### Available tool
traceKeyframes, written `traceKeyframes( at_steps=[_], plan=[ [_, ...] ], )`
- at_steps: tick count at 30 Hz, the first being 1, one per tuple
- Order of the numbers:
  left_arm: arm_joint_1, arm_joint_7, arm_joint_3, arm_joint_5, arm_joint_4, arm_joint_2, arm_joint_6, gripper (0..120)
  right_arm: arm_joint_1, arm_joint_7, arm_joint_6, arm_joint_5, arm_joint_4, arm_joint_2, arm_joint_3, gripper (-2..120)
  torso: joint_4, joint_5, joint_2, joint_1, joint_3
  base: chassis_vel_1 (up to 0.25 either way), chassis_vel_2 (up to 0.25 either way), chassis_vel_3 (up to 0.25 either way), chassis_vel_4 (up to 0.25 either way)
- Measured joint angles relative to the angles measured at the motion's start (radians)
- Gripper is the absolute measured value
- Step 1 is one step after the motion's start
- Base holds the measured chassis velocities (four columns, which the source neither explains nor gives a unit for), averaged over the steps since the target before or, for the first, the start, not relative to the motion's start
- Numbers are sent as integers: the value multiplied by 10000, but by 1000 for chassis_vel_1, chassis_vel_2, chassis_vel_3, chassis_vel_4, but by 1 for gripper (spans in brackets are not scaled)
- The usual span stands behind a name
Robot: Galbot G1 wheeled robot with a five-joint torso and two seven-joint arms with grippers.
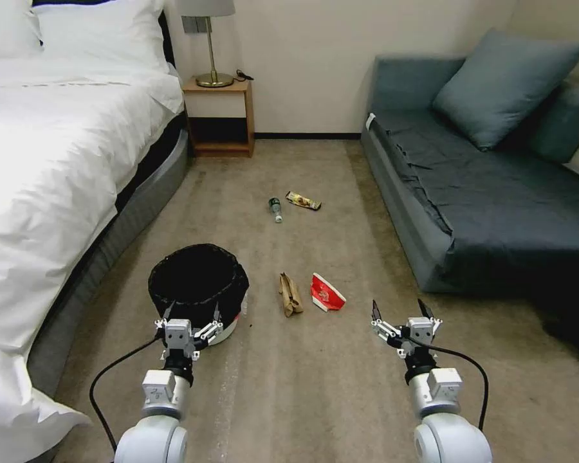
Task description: Pick up the trash bin, then pick up the garbage on the floor and place it into the trash bin.
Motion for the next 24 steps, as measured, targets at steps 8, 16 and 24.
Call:
traceKeyframes(
  at_steps=[8, 16, 24],
  plan=[
    [0, 0, 0, 0, 0, 0, 0, 100, 0, 0, 0, 0, 0, 0, 0, 100, 0, 0, 0, 0, 0, 0, 0, 0, 0],
    [0, 0, 0, 0, 0, 0, 0, 100, 0, 0, 0, 0, 0, 0, 0, 100, 0, 0, 0, 0, 0, 0, 0, 0, 0],
    [0, 0, 0, 0, 0, 0, -1, 100, 0, 0, 0, 0, 0, 0, 0, 100, 0, 0, 0, 0, 0, 0, 0, 0, 0]
  ],
)
